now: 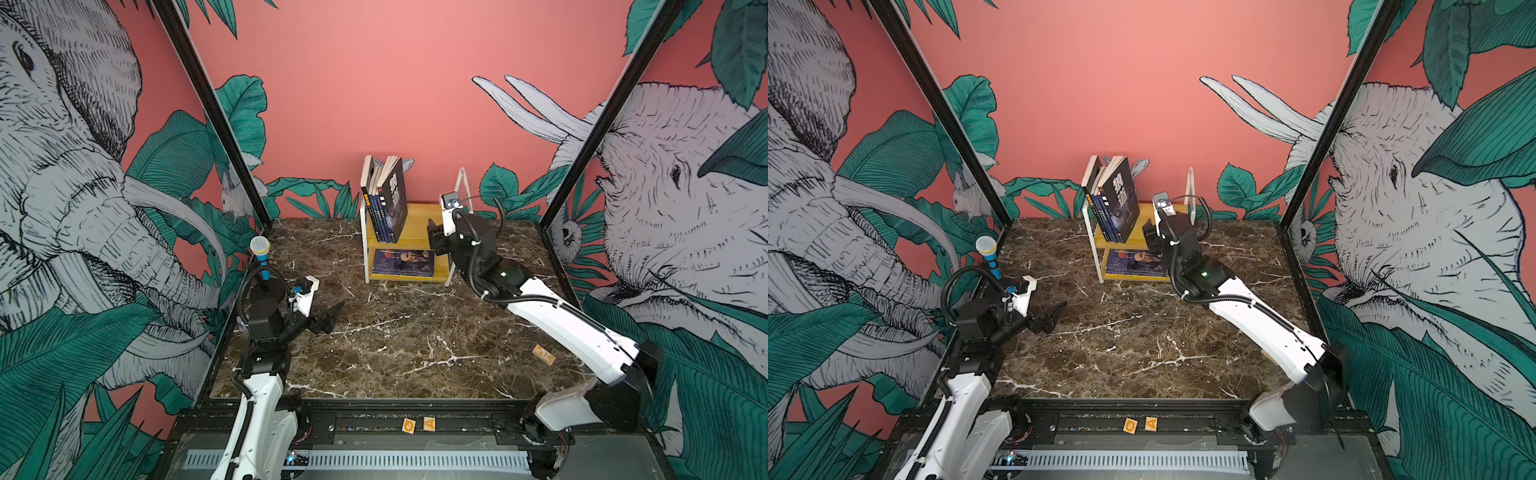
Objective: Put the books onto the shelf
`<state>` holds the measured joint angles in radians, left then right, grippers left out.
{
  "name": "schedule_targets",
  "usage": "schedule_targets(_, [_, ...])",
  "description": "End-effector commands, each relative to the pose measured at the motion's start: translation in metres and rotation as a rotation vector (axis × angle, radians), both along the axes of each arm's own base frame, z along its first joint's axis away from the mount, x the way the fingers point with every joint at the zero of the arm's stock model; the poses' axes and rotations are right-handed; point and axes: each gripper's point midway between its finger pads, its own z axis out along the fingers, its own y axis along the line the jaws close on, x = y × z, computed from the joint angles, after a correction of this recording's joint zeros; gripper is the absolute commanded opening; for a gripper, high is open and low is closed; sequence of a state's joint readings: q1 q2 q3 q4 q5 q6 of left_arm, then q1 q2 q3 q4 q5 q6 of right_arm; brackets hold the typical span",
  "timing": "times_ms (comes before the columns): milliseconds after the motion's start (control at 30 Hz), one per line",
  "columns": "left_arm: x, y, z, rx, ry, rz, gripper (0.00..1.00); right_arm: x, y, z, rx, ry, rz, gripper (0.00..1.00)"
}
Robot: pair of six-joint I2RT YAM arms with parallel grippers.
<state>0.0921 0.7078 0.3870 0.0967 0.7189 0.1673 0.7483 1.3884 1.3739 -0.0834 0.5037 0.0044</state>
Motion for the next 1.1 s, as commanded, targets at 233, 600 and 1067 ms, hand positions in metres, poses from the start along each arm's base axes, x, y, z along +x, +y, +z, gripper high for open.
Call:
schedule_targets(233, [0.003,0.011,-0.020,0.046,0.057,0.043,1.00,-0.052,-0.073,-0.041,-0.049,0.012,-0.132,0.99])
schedule_targets(600, [0.019,0.044,-0.039,0.085,0.146,0.216,1.00,-0.068,-0.117,-0.121,-0.215,0.086,-0.204,0.99])
schedule_targets(1067, [0.044,0.050,-0.051,0.150,0.182,0.209,1.00,-0.026,-0.184,-0.215,-0.196,0.201,-0.312,1.00])
